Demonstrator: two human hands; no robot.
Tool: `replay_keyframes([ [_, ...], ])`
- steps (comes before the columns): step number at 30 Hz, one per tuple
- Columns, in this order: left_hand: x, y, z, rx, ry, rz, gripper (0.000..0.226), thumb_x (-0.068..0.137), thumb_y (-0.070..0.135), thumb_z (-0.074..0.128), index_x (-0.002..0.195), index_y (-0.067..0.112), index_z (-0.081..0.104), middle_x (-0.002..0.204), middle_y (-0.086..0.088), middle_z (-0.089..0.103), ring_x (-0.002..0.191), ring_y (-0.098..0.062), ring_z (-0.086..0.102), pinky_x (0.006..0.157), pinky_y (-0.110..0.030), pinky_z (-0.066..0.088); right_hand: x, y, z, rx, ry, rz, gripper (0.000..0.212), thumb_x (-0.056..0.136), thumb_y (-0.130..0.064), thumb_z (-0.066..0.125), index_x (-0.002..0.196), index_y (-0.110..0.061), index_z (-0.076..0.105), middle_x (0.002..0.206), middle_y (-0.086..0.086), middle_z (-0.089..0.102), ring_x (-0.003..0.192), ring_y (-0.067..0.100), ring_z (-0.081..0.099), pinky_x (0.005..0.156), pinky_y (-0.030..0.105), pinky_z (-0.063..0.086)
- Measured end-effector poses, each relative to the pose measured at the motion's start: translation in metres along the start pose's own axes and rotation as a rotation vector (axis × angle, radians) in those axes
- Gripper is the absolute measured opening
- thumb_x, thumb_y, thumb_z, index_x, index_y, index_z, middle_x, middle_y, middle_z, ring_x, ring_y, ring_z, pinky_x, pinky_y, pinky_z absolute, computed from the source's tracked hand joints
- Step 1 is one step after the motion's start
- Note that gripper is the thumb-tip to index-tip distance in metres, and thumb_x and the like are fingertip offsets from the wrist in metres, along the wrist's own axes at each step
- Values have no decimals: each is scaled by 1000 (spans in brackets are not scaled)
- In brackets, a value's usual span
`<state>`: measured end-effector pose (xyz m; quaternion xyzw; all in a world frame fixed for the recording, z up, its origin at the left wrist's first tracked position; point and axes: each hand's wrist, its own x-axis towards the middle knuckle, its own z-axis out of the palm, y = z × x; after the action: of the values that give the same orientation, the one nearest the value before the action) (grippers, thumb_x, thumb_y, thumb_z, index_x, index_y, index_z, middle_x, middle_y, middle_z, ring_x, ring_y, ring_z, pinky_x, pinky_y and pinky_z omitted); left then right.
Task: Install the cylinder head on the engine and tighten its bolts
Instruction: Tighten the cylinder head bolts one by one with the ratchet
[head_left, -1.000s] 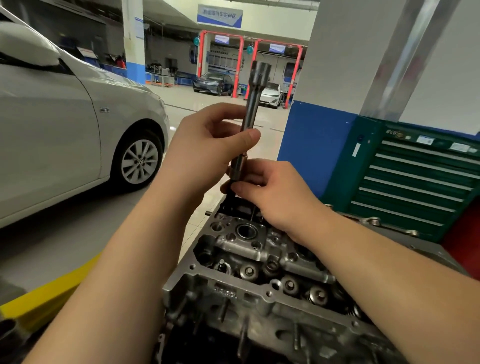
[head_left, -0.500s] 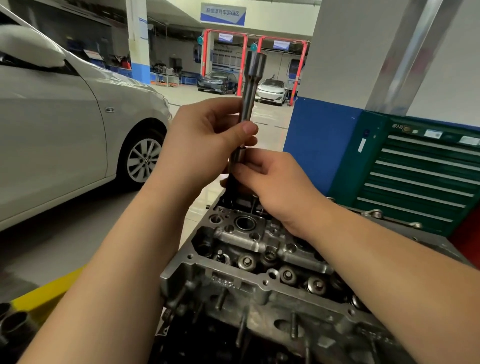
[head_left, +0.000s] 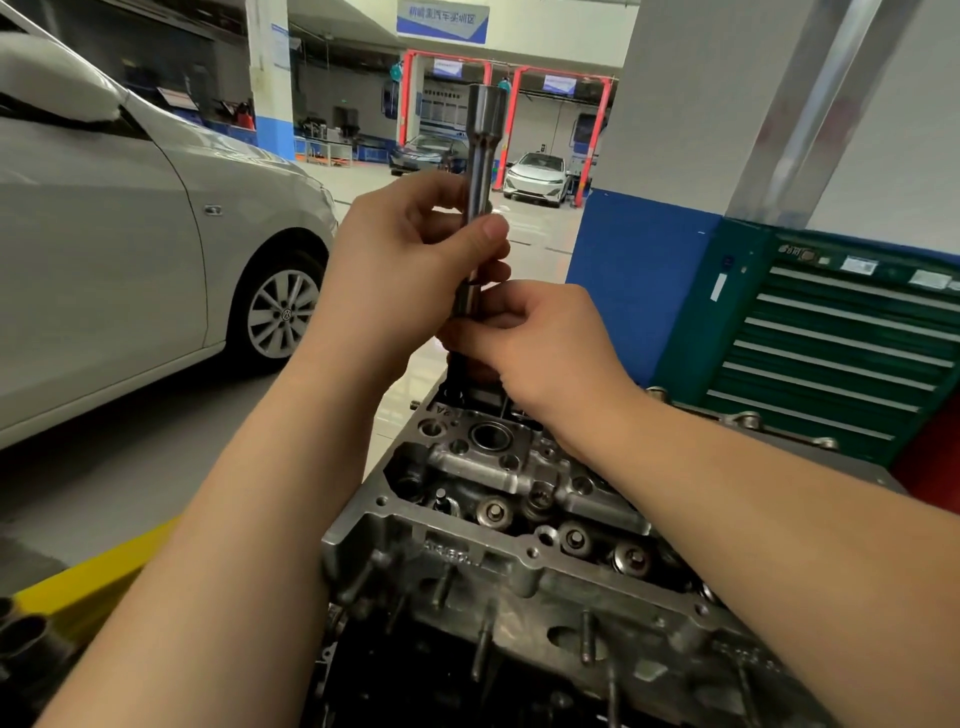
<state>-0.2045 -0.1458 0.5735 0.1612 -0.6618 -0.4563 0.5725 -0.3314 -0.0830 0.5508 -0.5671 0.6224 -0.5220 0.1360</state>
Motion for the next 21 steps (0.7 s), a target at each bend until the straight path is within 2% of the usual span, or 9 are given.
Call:
replay_keyframes([
  [4,-1,0,0,-52,-45,-6,16,98,7,72,113,3,72,86,-13,79,80,-28,79,70,-33,63,-4,-8,-17,-11,3,76,28,72,-41,91,84,-19,79,80,1,79,81,23,78,87,54,62],
  [6,1,-1,2,-46,-92,6,16,98,9,72,114,4,73,88,-11,80,81,-24,79,72,-31,64,-2,-20,-37,41,64,61,31,76,-44,85,98,-22,77,92,-2,80,92,18,78,92,51,61],
  [8,1,-4,1,-106,-91,-9,17,98,8,71,115,4,73,88,-12,79,83,-27,79,79,-36,66,12,-43,-52,80,70,-18,36,89,-37,76,123,-25,71,116,-5,77,109,13,73,100,49,57],
  [10,2,-3,2,-165,-93,-39,16,98,6,71,114,4,73,86,-13,78,82,-30,79,82,-40,66,28,-74,-59,132,-29,-98,39,99,-31,65,137,-22,62,134,-2,68,125,16,64,109,49,51],
  [13,1,-2,-1,-196,-109,-72,14,99,5,70,112,2,72,87,-14,78,82,-32,78,84,-43,66,48,-110,-59,218,-262,-135,33,109,-20,47,137,-8,59,132,14,70,121,28,69,108,49,52],
  [15,0,-1,-4,-215,-125,-82,12,100,6,68,110,3,72,88,-13,78,84,-34,78,85,-45,65,54,-116,-63,223,-356,-108,36,113,-13,38,144,-2,52,133,18,69,121,31,69,109,48,52],
  [17,-2,0,-5,-211,-141,-86,11,101,7,66,110,3,72,88,-13,77,87,-35,78,87,-49,65,56,-116,-68,214,-452,-75,38,113,-10,37,148,-1,49,140,18,63,126,31,66,112,46,50],
  [19,-3,0,-5,-201,-153,-94,12,103,9,65,111,4,72,88,-13,76,90,-36,77,89,-52,63,57,-118,-75,87,-528,-92,39,111,-5,40,149,-2,49,141,16,63,128,26,65,111,41,51],
  [21,-3,0,-5,-187,-165,-101,13,105,14,64,113,6,71,89,-11,76,93,-36,77,91,-53,63,59,-125,-82,-173,-558,-155,37,109,-4,46,145,-7,54,132,11,70,121,20,69,107,36,54],
])
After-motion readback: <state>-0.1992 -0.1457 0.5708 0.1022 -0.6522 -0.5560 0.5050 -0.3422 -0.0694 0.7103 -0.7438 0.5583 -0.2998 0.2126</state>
